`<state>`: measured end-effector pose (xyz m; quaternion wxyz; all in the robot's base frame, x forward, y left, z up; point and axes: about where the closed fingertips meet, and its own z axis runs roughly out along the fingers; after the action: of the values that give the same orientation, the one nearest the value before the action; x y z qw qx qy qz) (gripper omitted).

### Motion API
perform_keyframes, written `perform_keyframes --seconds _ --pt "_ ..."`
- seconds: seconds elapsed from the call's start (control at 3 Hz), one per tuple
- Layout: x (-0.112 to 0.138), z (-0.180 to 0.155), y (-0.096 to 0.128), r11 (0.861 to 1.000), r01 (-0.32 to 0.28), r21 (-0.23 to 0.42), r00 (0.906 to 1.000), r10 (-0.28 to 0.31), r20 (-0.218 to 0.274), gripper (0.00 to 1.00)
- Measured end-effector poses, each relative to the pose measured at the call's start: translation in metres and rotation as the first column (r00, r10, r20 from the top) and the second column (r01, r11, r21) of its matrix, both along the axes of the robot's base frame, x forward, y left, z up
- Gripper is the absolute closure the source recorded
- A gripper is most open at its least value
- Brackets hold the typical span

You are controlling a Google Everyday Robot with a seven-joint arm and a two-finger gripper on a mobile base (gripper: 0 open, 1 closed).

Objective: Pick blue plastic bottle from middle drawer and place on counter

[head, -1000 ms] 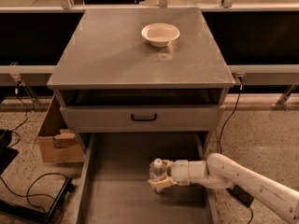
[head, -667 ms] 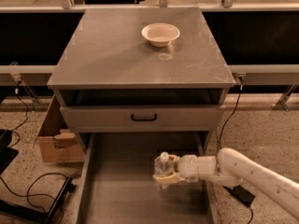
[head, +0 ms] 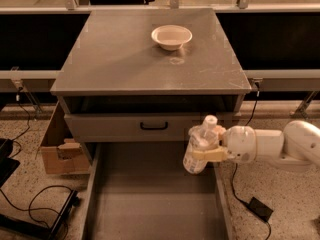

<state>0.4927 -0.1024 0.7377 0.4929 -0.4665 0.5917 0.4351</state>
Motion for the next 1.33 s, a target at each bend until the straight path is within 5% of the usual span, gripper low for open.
perform_keyframes --seconds 0.33,0.67,1.0,1.33 --pt "0.028 0.11 0.001 0.998 0.038 0.045 0.9984 -0.039 0.041 1.0" --pt "0.073 0.223 0.059 0.996 0.046 0.08 0.9936 -0.054 0.099 1.0" --pt "0.097 0.273 0.137 0.998 0.033 0.058 0.9856 -0.042 0.164 1.0" --pt "0.113 0.283 0.208 1.0 0.005 -0.01 0.9771 -0.003 0.213 1.0"
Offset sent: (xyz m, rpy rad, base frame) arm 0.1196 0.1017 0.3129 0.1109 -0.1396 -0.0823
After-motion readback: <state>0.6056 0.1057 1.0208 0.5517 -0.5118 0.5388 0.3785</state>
